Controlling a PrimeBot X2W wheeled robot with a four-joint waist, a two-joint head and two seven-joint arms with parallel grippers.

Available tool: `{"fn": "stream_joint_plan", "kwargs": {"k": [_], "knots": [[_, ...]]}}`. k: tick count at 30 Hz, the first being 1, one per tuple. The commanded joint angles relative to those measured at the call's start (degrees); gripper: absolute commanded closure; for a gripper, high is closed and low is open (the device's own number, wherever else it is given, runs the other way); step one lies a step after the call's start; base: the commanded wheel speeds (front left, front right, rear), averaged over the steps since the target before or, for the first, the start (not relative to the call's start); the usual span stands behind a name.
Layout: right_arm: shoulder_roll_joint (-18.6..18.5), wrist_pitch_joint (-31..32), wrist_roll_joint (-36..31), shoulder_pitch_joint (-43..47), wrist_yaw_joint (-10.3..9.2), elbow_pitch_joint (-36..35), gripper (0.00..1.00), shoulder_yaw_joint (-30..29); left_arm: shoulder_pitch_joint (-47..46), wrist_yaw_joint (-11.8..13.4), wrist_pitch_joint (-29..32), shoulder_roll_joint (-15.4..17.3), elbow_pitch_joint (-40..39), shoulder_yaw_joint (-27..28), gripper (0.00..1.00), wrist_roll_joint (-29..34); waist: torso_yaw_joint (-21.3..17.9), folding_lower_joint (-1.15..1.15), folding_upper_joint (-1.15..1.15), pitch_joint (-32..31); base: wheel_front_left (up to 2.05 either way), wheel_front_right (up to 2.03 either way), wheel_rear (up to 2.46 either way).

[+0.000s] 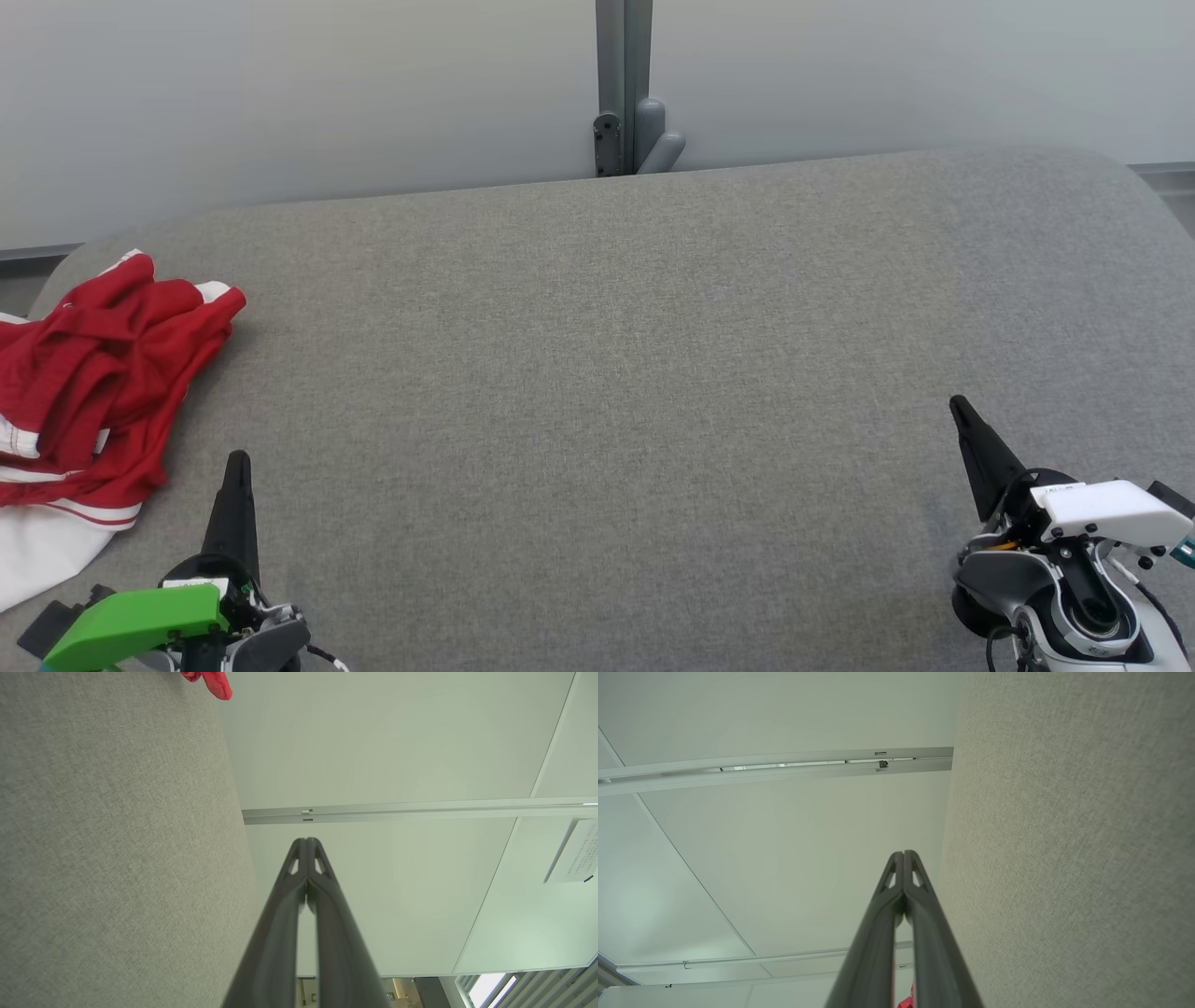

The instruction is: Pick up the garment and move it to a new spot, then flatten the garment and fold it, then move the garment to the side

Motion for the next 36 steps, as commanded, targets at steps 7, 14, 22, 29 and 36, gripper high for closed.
{"fn": "stream_joint_plan", "kwargs": {"k": [7, 14, 22, 29, 36], "knots": [[-0.05, 0.08, -0.03, -0.28, 0.02, 0.09, 1.0, 0.01, 0.67, -0.14, -0.05, -0.01, -0.04, 0.03, 1.0, 0.35, 0.0, 0.0, 0.0, 0.0, 0.0, 0.0, 0.0], [-0.05, 0.08, -0.03, -0.28, 0.02, 0.09, 1.0, 0.01, 0.67, -0.14, -0.05, -0.01, -0.04, 0.03, 1.0, 0.35, 0.0, 0.0, 0.0, 0.0, 0.0, 0.0, 0.0], [0.4, -0.92, -0.65, 0.95, -0.01, 0.73, 0.0, 0.31, -0.68, 0.01, -0.41, -0.23, 1.69, -0.59, 0.0, 0.31, 0.0, 0.0, 0.0, 0.03, 0.0, 0.0, 0.0], [-0.25, -3.12, -2.43, 0.38, -0.01, -0.32, 0.0, 1.17, -2.19, 0.01, -1.59, 0.0, 1.46, -1.5, 0.0, 1.35, 0.01, 0.0, 0.0, 0.06, 0.0, 0.0, 0.0], [-1.62, -5.69, -8.49, -0.58, 0.0, -1.38, 0.0, 2.34, -3.89, 0.01, -3.66, 1.33, 0.73, -3.22, 0.0, 6.3, 0.0, 0.0, 0.0, 0.05, 0.0, 0.0, 0.0]]}}
